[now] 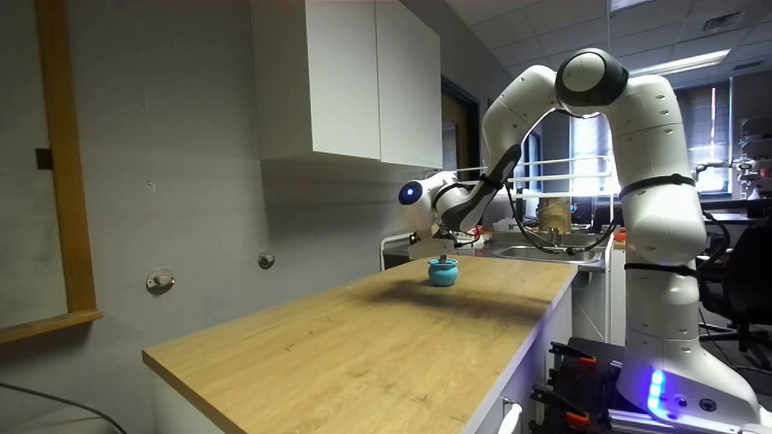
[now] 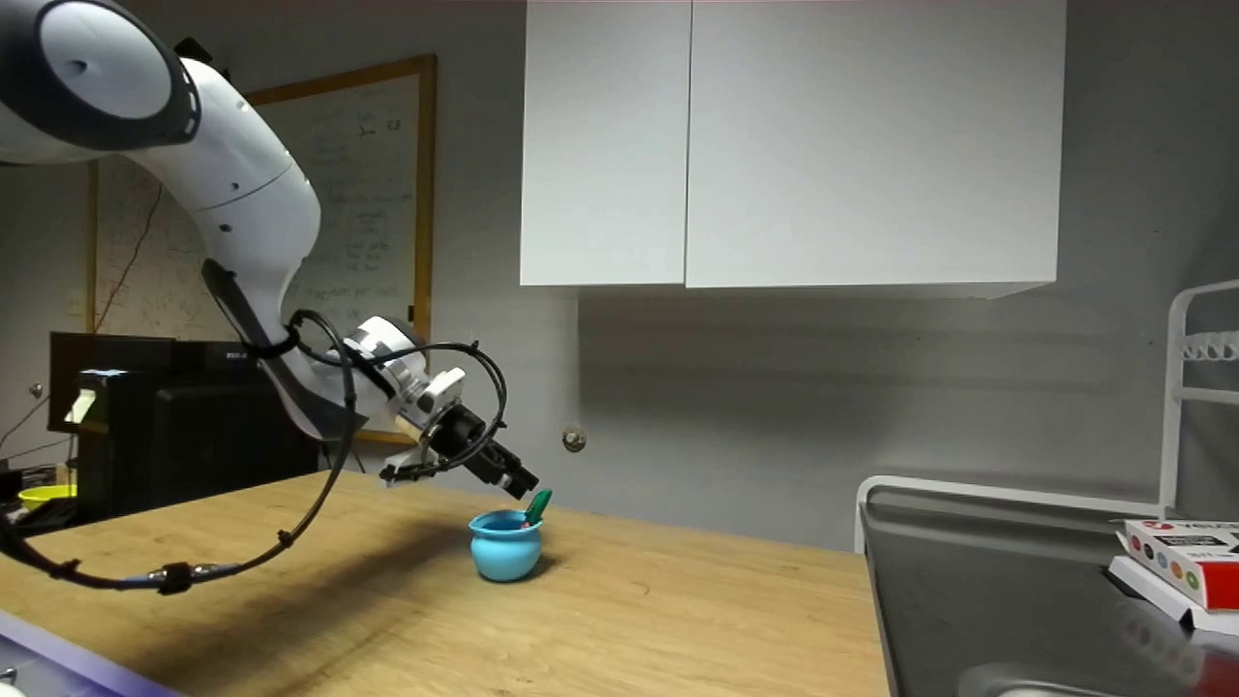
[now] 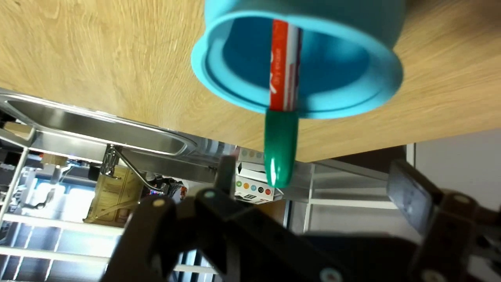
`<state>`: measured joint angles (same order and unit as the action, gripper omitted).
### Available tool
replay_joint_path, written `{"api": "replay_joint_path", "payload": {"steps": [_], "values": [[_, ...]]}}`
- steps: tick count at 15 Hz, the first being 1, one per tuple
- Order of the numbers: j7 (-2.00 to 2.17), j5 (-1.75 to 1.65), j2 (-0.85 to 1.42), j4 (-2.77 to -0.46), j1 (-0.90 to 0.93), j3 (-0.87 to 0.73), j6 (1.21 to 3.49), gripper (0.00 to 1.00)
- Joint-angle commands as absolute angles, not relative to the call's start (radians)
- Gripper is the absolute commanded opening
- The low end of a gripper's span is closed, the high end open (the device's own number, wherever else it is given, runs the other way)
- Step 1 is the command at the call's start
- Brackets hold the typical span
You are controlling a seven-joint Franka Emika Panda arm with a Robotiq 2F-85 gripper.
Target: Put the marker inside the blue vessel
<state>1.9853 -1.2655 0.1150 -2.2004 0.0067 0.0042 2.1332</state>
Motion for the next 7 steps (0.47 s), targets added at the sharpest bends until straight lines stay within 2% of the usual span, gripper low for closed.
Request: {"api": "replay_joint_path", "payload": {"steps": [1, 7], "values": [[1.889, -1.177, 0.014, -2.240, 0.012, 0.019, 2.175, 1.00], [1.668, -0.980, -0.175, -2.312, 0.032, 0.021, 2.236, 1.00]]}}
